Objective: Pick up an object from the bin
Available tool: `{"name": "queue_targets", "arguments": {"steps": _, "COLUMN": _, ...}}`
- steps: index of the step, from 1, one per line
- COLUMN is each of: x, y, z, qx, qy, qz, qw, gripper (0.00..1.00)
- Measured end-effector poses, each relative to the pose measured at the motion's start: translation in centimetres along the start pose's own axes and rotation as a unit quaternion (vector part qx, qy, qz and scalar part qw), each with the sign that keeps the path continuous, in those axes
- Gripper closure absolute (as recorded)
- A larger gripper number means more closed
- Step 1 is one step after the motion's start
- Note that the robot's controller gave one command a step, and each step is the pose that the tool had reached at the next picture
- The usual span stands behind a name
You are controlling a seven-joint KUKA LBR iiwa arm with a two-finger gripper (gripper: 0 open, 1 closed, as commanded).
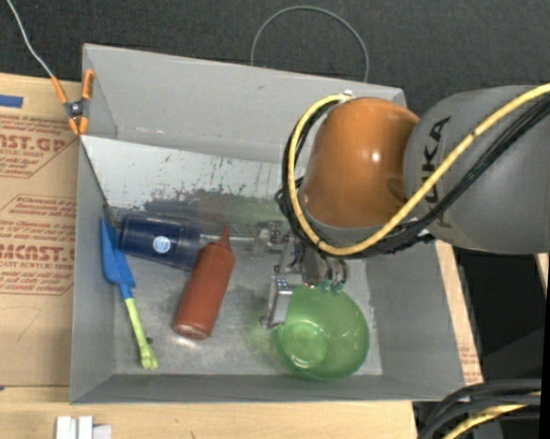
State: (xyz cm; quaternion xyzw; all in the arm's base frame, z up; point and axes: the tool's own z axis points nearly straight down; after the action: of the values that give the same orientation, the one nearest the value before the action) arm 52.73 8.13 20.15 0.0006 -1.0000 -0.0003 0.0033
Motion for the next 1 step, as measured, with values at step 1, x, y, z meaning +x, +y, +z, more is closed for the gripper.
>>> {"name": "queue_targets", "arguments": {"steps": 1, "x": -0.17, "y": -0.06, "z": -0.44, "qx": 0.000, "qy": -0.0040, "qz": 0.001, "qw": 1.0000, "gripper": 0.00}}
